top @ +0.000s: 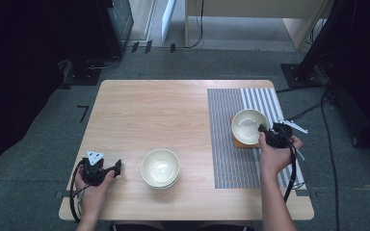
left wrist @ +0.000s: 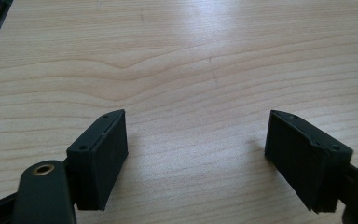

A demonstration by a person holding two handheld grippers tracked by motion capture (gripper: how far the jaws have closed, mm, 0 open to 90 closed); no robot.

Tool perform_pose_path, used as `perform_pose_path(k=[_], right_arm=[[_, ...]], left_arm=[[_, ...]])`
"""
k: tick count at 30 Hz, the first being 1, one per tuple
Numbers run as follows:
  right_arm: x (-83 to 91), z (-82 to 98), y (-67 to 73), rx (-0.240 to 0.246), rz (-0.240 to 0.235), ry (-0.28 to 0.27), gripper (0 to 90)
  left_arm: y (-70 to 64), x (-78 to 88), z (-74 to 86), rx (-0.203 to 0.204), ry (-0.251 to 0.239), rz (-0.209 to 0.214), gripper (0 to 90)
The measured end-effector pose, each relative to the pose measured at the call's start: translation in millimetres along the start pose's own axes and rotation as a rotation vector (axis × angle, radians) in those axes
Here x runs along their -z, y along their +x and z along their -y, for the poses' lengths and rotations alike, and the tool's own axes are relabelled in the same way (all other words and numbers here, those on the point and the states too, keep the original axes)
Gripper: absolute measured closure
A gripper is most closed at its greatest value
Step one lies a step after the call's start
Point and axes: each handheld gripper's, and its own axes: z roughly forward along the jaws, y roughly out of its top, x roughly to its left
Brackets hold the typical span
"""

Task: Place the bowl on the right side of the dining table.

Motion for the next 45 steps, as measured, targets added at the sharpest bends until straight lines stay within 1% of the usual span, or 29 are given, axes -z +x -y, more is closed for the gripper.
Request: perform_pose_path(k=[3, 12, 15, 18, 21, 24, 25, 31, 33, 34, 35, 36, 40, 42, 43, 45], right_arm=[[-5.0, -3.2, -4.3, -0.011, 0.011, 0.019, 83.8], [-17.3, -11.9, -13.5, -0.033, 0.040, 0.074, 83.8], [-21.5, -13.3, -14.2, -0.035, 0.048, 0.105, 83.7], [-25.7, -15.1, -14.6, -0.036, 0.045, 0.136, 83.6], [-29.5, -17.1, -13.9, -0.035, 0.060, 0.163, 83.5], [-31.7, -18.7, -13.9, -0.034, 0.069, 0.176, 83.5], [-34.1, -20.0, -15.5, -0.038, 0.073, 0.193, 83.5], [-41.0, -21.5, -23.0, -0.076, 0.091, 0.249, 83.5], [-42.3, -22.4, -25.9, -0.098, 0.084, 0.262, 83.5], [-42.3, -22.4, -25.9, -0.098, 0.084, 0.262, 83.5], [-44.1, -24.4, -27.8, -0.111, 0.073, 0.290, 83.3], [-44.5, -25.0, -28.1, -0.117, 0.069, 0.297, 83.0], [-46.6, -28.0, -30.1, -0.144, 0.067, 0.311, 82.5], [-47.5, -29.3, -32.2, -0.159, 0.081, 0.314, 83.1], [-47.8, -29.7, -33.4, -0.171, 0.076, 0.313, 82.7], [-48.2, -30.2, -34.1, -0.174, 0.072, 0.313, 82.7]], left_arm=[[-0.2, -0.3, -0.1, -0.003, 0.003, 0.003, 17.9], [-0.2, -0.3, -0.1, -0.003, 0.003, 0.003, 17.8], [-0.2, -0.3, -0.1, -0.004, 0.003, 0.003, 17.9], [-0.3, -0.3, -0.1, -0.004, 0.003, 0.004, 17.9], [-0.3, -0.3, -0.1, -0.004, 0.003, 0.004, 17.9], [-0.3, -0.3, -0.1, -0.005, 0.003, 0.004, 17.9], [-0.4, -0.3, -0.1, -0.004, 0.003, 0.005, 17.9], [-0.4, -0.3, -0.1, -0.005, 0.003, 0.006, 17.9], [-0.4, -0.3, -0.1, -0.005, 0.003, 0.006, 18.0], [-0.4, -0.3, -0.1, -0.005, 0.003, 0.006, 18.0], [-0.4, -0.3, -0.1, -0.005, 0.003, 0.006, 17.9], [-0.4, -0.3, -0.1, -0.005, 0.003, 0.006, 18.0], [-0.4, -0.3, 0.0, -0.006, 0.003, 0.006, 18.0], [-0.4, -0.3, 0.0, -0.006, 0.003, 0.006, 18.0], [-0.4, -0.3, 0.0, -0.006, 0.003, 0.006, 18.0], [-0.4, -0.3, 0.0, -0.006, 0.003, 0.006, 18.0]])
